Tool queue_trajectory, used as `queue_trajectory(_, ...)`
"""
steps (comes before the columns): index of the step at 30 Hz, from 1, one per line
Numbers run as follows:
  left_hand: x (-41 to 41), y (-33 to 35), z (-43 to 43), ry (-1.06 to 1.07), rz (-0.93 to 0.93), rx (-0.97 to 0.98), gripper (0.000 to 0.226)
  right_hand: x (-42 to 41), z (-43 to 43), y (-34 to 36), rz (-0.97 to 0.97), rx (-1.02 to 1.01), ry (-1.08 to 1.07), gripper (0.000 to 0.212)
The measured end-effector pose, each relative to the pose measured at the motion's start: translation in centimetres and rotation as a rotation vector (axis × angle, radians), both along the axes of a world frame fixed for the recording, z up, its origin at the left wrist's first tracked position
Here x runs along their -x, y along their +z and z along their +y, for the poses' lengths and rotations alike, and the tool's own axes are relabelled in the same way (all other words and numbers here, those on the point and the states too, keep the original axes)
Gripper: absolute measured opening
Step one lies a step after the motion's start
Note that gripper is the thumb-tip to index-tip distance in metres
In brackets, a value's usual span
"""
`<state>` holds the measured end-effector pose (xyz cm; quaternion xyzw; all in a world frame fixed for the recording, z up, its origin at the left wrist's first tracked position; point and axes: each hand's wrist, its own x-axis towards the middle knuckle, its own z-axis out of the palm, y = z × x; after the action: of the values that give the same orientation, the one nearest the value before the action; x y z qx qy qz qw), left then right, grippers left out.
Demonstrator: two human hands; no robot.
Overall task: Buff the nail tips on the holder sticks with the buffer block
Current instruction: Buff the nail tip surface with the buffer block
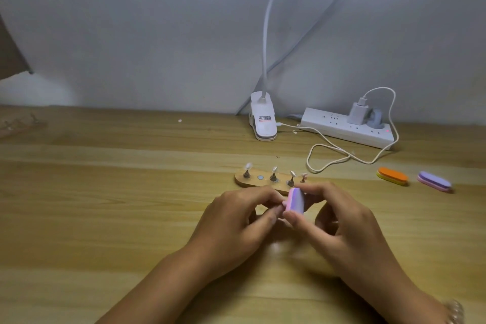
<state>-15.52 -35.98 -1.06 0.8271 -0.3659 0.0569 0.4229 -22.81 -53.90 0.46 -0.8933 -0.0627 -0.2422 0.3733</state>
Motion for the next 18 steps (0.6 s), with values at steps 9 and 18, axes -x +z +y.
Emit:
queue_trajectory(9,0.27,0.21,0.05,-0.012,-0.026,-0.007,0.013,-0.17,-0.29,-0.01,0.026,-0.063,-0.021,0.036)
queue_trajectory(18,0.2,0.27,0.1,-0.004,0.012,-0.02,0.014,-0.06,0.0,0.11,-0.002,0.076,-0.041,0.039)
